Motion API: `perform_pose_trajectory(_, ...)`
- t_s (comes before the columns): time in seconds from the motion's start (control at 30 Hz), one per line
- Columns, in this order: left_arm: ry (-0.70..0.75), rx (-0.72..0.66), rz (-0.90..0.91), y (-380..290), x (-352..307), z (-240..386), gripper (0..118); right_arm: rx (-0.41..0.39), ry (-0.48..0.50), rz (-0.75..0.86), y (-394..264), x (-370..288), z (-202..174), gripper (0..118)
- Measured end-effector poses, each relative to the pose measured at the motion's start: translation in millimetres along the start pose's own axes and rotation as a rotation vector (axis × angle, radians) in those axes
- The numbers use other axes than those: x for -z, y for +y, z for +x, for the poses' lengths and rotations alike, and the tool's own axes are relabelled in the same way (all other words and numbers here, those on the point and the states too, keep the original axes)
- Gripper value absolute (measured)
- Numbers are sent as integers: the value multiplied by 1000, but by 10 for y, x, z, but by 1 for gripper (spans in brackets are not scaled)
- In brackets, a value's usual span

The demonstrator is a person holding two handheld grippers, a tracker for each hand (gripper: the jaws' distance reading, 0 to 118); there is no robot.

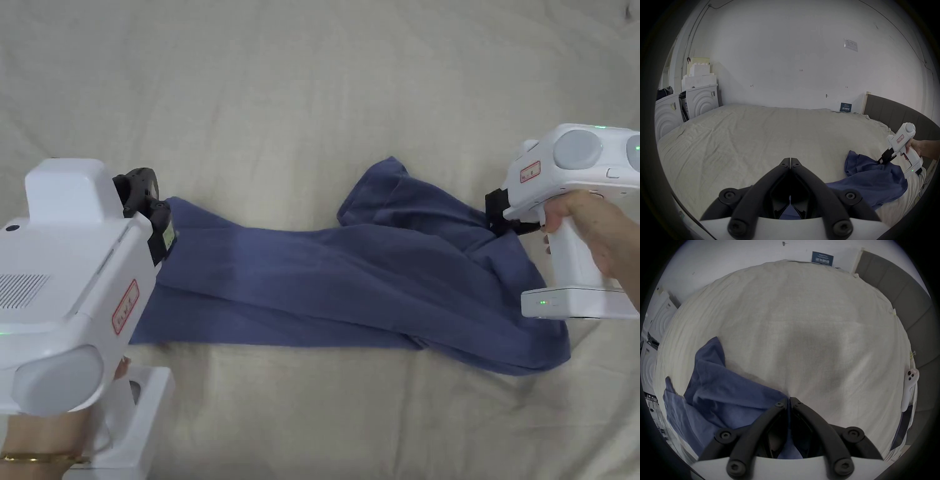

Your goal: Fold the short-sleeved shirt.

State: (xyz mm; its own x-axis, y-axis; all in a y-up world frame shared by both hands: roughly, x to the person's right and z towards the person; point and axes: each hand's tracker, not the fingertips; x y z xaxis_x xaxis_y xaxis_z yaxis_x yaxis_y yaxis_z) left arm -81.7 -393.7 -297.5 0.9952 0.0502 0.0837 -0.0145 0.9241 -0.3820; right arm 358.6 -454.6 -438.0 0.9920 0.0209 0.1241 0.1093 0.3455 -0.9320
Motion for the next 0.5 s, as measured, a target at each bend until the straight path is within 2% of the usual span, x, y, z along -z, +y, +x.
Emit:
perform_pose_trajectory(0.13, 10, -8, -36, 66, 40, -36, 1, 39, 61, 92, 7, -317, 25, 1)
perform_pose_trajectory(0.17, 10, -15, -42, 109, 67, -69, 5, 41, 61, 118, 9, -415, 19, 1)
perform_pose_trajectory(0.23, 4, -47, -97, 238, 172, -143, 28, 25, 64, 149, 11, -586, -11, 1)
perform_pose_trajectory(0.27, -4, -62, -110, 301, 235, -187, 46, 23, 66, 165, 7, -660, -24, 1)
perform_pose_trajectory(0.3, -16, -74, -134, 387, 330, -251, 72, 31, 71, 184, 1, -732, -35, 1)
perform_pose_trajectory(0.37, -31, -92, -200, 522, 522, -339, 103, 46, 84, 204, -12, -842, -51, 1)
perform_pose_trajectory(0.4, -41, -87, -253, 601, 629, -377, 111, 51, 93, 217, -26, -893, -63, 1)
perform_pose_trajectory(0.5, -110, -51, -354, 741, 923, -446, 116, 49, 92, 237, -73, -990, -104, 1)
